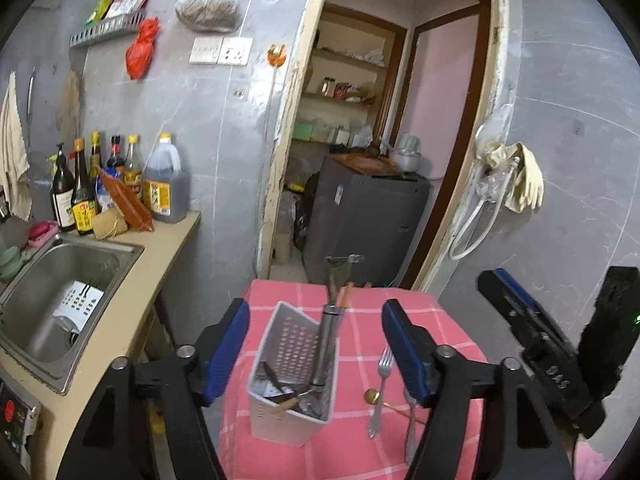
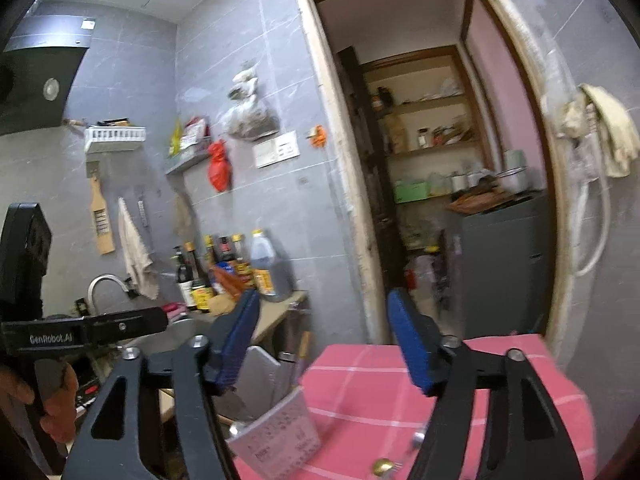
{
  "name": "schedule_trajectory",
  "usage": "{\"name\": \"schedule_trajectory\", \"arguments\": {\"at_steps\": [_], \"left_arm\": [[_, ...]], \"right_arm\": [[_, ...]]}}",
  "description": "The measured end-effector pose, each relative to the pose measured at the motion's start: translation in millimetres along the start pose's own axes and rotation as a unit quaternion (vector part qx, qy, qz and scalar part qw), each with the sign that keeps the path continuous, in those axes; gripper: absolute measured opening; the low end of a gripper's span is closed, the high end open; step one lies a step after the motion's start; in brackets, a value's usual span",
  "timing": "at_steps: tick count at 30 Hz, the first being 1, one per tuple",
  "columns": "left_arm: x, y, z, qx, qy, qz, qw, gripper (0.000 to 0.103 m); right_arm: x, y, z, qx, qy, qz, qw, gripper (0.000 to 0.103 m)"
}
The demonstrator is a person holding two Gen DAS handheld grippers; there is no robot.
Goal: Organize utensils
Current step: 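Move both tools back over the fork and spoons on the cloth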
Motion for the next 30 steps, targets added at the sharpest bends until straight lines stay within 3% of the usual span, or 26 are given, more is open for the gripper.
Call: {"name": "schedule_trajectory", "arguments": {"at_steps": [5,12,23,30], "left_arm": [[-25.2,-4.9,-3.0,-0.025,-0.010,0.013,0.9996,0.087],[-60.6,-22.1,-0.3,-0.042,-0.021,0.029,0.9985,0.099],[-94.8,-65.7,16.7,-0.039,-0.009,0.051,0.9979,0.101],[-101.7,-95.6,37.7,-0.029,0.005,0.047,0.9984,0.101]], "right_arm": [[-30.6,13.8,-34.0,-0.009,-0.041,-0.007,0.999,0.086],[-60.4,21.1,-71.2,-0.019,-0.089,-0.023,0.996,0.101],[-104.7,0.9,-98.3,-0.021,-0.139,-0.028,0.990,0.102],[-135.4,-34.8,-85.4,0.013,-0.148,-0.016,0.989,0.102]]}}
Point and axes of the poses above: each gripper's, at about its wrist camera, not at the fingertips, and z roughly the way its jaws point, x to its left, y to its top, the point moved 7 cm from there along z, roughly the way its jaws point, and after that the axes turned 11 degrees about -y, right-handed, at the moved point
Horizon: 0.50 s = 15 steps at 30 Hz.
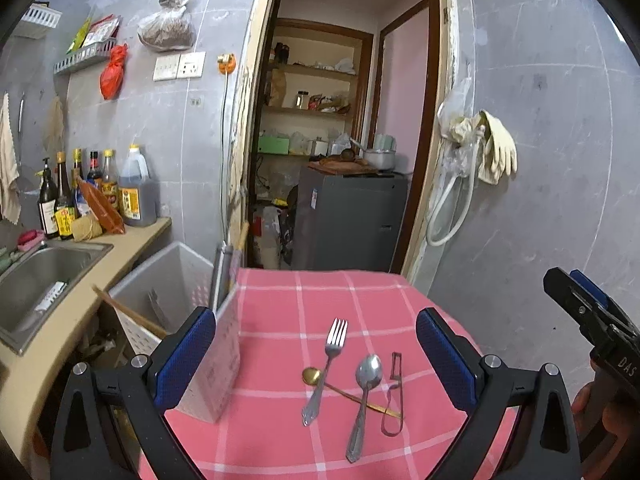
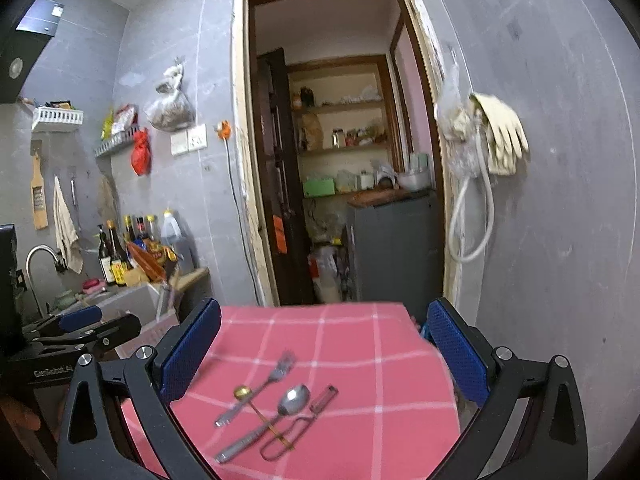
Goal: Organize utensils
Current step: 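Move both tools back over the fork and spoons on the cloth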
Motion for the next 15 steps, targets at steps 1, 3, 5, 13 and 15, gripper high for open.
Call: {"name": "schedule_trajectory", "arguments": {"at_steps": [1,3,5,13,15], "left_arm": [[-1.3,-4.3,3.6,0.004,0.001,-0.001,1.0000,0.101],[-3.8,-14.1,13.3,0.016,0.002,-0.001,0.9999,0.101],[-5.7,-25.1,25.5,0.035,0.002,-0.003,0.9994,0.101],[-1.7,-59.4,75.5,0.091,-0.006,-0.026,0.9955,0.101],[0.4,-65.8,86.8,0.102,-0.007,-0.030,0.9943,0.101]], "right_arm": [[-2.9,-6.2,5.3,0.008,0.001,0.001,1.000,0.102],[-9.3,-19.4,17.1,0.026,0.006,0.004,1.000,0.102],[-15.1,-32.5,30.5,0.046,0.013,0.007,0.999,0.102],[-26.7,-83.4,81.3,0.122,0.050,0.024,0.991,0.101],[-26.8,-95.9,94.2,0.140,0.058,0.027,0.988,0.101]]}}
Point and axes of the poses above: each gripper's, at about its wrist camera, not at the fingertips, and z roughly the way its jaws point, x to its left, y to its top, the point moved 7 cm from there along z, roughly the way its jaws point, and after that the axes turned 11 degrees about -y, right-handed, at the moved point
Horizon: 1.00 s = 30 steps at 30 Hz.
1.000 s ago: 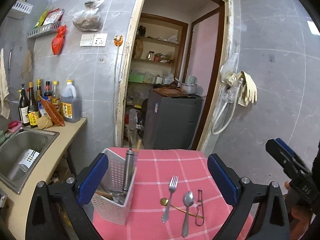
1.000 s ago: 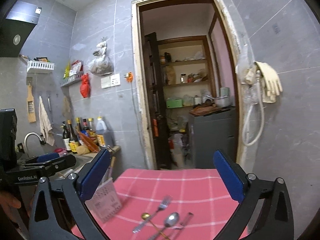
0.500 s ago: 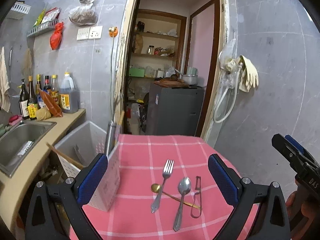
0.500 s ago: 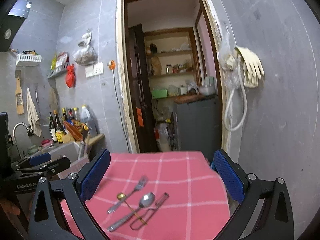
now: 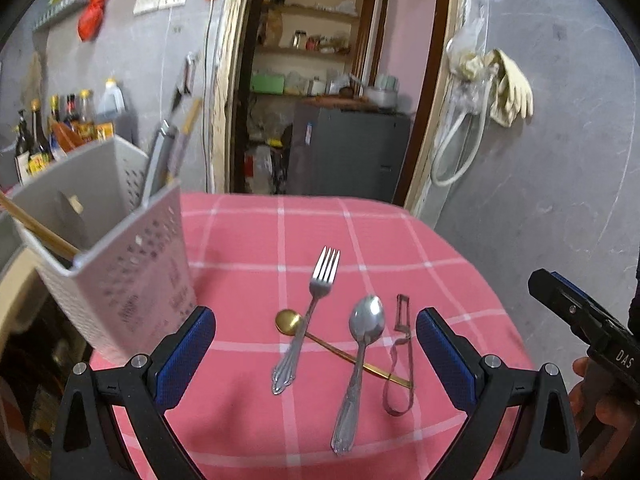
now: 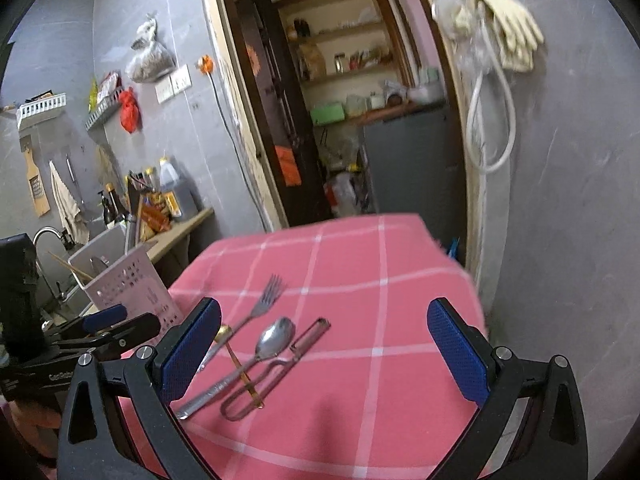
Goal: Organize utensils
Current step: 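Move both tools back over the fork and spoons on the cloth, then close the left tool on the silver fork while the right tool reaches the wire clip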
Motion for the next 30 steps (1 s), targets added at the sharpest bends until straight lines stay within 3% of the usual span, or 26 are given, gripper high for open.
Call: {"name": "schedule_trajectory", "arguments": {"at_steps": [4,10,16,21,30], "left_arm": [[5.0,-3.7,23.8,0.016,0.001,-0.008,0.9998,0.099],[13.4,1.9,61.0,0.044,-0.002,-0.009,0.9990,0.081],[18.9,4.0,101.9,0.083,-0.014,-0.007,0.9964,0.064],[21.3,5.3,126.8,0.102,-0.033,-0.006,0.9942,0.056],[34.6,3.7,152.8,0.126,-0.077,-0.050,0.9877,0.043]], "right_arm": [[0.9,-13.5,30.0,0.041,0.012,0.005,0.999,0.088],[8.9,-28.5,66.2,0.093,0.017,0.010,0.995,0.064],[23.1,-39.3,92.9,0.131,0.020,0.007,0.991,0.049],[29.6,-46.3,111.9,0.163,0.014,0.019,0.986,0.038],[43.2,-57.7,131.5,0.188,-0.006,0.034,0.982,0.037]]}}
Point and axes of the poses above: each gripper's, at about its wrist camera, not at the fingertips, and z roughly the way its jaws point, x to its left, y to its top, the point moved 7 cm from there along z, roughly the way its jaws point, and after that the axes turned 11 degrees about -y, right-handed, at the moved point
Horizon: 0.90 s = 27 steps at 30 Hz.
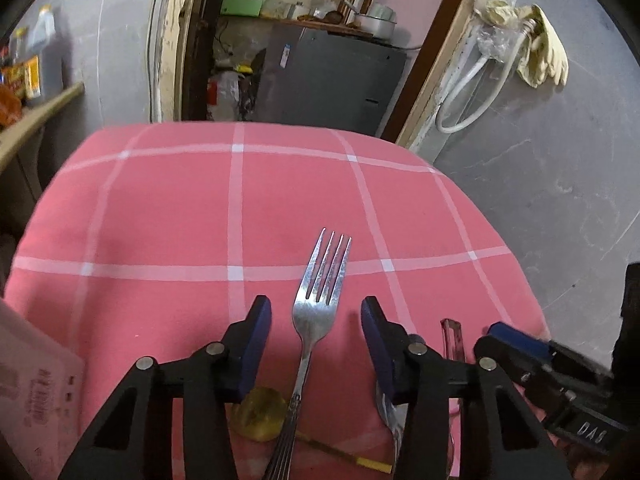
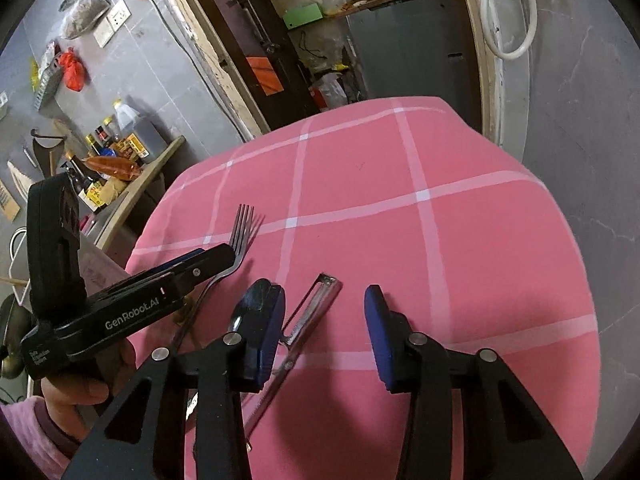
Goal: Organize utensils
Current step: 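Close the left tool on the silver fork while the right tool reaches the wire clip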
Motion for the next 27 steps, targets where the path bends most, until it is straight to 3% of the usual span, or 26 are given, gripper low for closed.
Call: {"name": "schedule_trajectory", "arguments": {"at_steps": [5,14,18,20,21,23,27], "left_arm": [[4.7,3.7,7.8,0.005,-0.023,-0.016,0.9996,0.037],[5.3,18.2,23.8,0.014,-0.048,-0.025,0.9984,0.037],[-0.4,20.7,29.2,0.020,-0.028,0.011,0.9993,0.037],[-2.9,21.1,30.6,0.025,-0.016,0.027,0.9992,0.036],[-4.2,20.7,31.1,0.028,-0.006,0.036,0.9989,0.033],[-4.1,20.7,31.2,0.033,0.014,0.048,0.9982,0.024],[-3.9,19.7,25.9,0.043,0.009,0.036,0.9984,0.023]], "right_arm": [[11.8,-2.8,7.3,0.008,-0.019,-0.015,1.000,0.037],[18.4,-0.6,11.5,0.029,-0.065,-0.033,0.997,0.037],[21.5,1.1,11.5,0.037,-0.084,-0.032,0.995,0.036],[20.8,0.9,10.9,0.038,-0.099,-0.035,0.994,0.027],[19.5,0.5,9.2,0.038,-0.097,-0.030,0.994,0.019],[15.3,-2.4,4.6,0.039,-0.087,-0.018,0.995,0.018],[12.1,-4.5,-0.9,0.044,-0.077,-0.020,0.996,0.016]]}}
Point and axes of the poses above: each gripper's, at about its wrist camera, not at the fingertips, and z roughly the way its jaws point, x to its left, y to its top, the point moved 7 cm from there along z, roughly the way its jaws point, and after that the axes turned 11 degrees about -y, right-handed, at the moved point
